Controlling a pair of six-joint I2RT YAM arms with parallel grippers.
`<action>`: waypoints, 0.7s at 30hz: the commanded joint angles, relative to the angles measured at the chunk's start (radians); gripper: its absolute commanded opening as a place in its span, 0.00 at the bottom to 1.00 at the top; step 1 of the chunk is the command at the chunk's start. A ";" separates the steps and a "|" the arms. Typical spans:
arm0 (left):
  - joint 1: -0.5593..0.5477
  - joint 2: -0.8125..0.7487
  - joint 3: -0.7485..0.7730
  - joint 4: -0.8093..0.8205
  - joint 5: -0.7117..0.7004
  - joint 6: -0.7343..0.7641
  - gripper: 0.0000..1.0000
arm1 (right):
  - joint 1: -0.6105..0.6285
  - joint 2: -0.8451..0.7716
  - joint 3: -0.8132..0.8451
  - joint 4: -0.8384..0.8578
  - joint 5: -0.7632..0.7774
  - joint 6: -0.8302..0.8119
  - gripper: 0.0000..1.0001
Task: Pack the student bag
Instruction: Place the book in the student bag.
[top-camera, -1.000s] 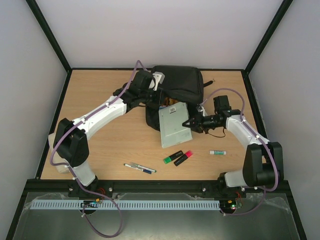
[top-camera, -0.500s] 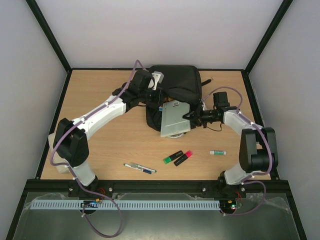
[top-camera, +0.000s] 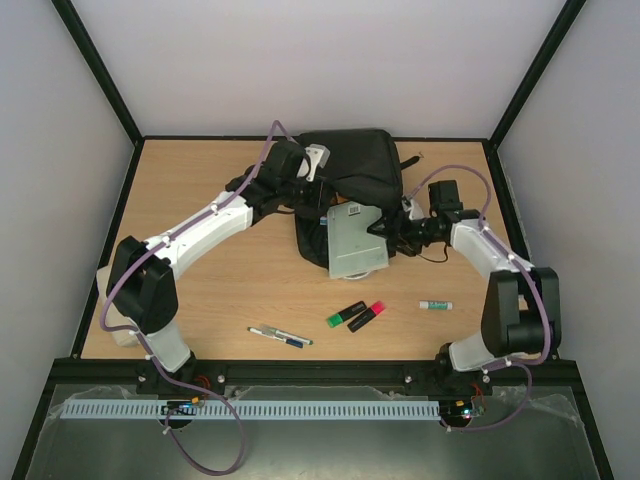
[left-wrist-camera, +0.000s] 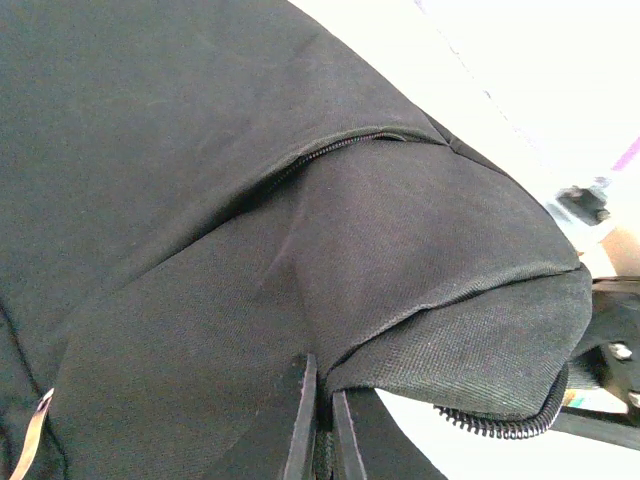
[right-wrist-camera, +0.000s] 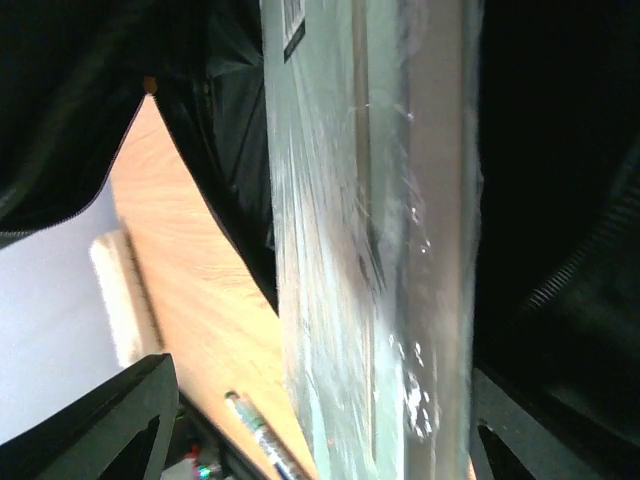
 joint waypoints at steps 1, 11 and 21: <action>0.001 -0.032 0.016 0.060 0.025 -0.020 0.02 | 0.006 -0.129 0.028 -0.166 0.158 -0.145 0.77; 0.006 -0.030 0.015 0.063 0.042 -0.029 0.02 | 0.082 -0.381 0.009 -0.310 0.377 -0.642 0.68; 0.016 -0.011 0.016 0.067 0.067 -0.047 0.02 | 0.368 -0.503 -0.064 -0.337 0.646 -1.108 0.57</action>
